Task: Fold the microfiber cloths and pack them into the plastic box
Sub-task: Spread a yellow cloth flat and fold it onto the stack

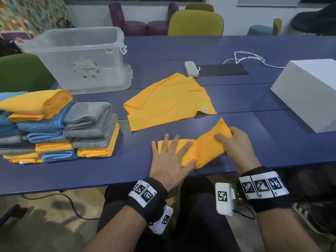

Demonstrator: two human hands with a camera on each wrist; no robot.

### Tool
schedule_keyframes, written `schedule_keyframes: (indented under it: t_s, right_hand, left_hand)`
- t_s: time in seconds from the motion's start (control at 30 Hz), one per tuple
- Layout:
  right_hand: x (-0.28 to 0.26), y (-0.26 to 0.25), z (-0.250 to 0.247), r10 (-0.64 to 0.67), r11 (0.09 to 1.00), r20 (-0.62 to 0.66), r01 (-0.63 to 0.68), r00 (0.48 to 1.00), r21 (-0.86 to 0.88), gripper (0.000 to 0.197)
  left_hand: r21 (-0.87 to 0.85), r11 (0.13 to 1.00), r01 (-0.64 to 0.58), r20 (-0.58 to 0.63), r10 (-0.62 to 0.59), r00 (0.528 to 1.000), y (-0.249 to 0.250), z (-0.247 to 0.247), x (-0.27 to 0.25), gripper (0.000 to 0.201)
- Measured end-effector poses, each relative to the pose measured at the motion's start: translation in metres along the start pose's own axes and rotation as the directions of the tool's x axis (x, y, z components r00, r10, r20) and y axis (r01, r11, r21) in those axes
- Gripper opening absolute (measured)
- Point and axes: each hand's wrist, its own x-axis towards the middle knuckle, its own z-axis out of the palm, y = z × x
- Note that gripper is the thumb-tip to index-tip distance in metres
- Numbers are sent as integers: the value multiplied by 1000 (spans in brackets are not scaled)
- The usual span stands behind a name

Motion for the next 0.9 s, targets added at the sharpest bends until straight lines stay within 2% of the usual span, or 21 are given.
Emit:
schedule_keyframes:
  t_s: [0.07, 0.17, 0.27, 0.33, 0.43, 0.5, 0.57, 0.6, 0.7, 0.77, 0.8, 0.9]
  right_hand:
    - [-8, -17, 13, -106, 992, 74, 100, 992, 73, 34]
    - [-22, -32, 45, -250, 965, 202, 260, 947, -24, 24]
    - [-30, -33, 72, -290, 933, 314, 340, 904, -118, 25]
    - [-30, -33, 78, -277, 926, 369, 348, 887, -142, 32]
    - [-25, -30, 77, -248, 955, 385, 290, 889, -55, 42]
    - [-22, -24, 78, -237, 962, 403, 271, 884, -29, 31]
    - [-19, -14, 80, -260, 948, 422, 313, 868, -58, 9]
    - [-20, -11, 81, -281, 931, 441, 353, 853, -89, 7]
    - [-25, -7, 85, -331, 857, 476, 471, 814, -209, 34]
    - [-28, -9, 86, -347, 815, 496, 518, 796, -262, 38]
    - [-28, -9, 86, -347, 801, 510, 531, 787, -276, 39]
    - [-26, -9, 86, -332, 791, 544, 541, 771, -284, 41]
  left_hand:
    - [0, 1000, 2, 5, -2, 1000, 0, 0, 0, 66]
    - [-3, 1000, 2, 35, -2, 999, 0, 0, 1, 71]
    - [2, 1000, 26, 46, -26, 999, 1, 0, 3, 87]
    - [-35, 999, 5, 14, -5, 1000, 0, -2, 1, 89]
    - [-249, 968, -38, -71, 21, 997, -7, -3, -2, 91]
    - [-448, 894, -24, -96, -22, 995, -15, -5, -5, 99]
    - [-586, 810, 33, -62, -86, 994, -26, -11, -12, 112]
    - [-629, 774, 76, -32, -124, 992, -31, -16, -17, 122]
    - [-638, 742, 206, 62, -218, 974, -41, -35, -36, 144]
    - [-587, 764, 268, 103, -258, 961, -39, -45, -44, 138]
    - [-589, 757, 283, 116, -267, 957, -37, -47, -46, 127]
    - [-729, 614, 303, 177, -260, 949, -34, -50, -44, 71]
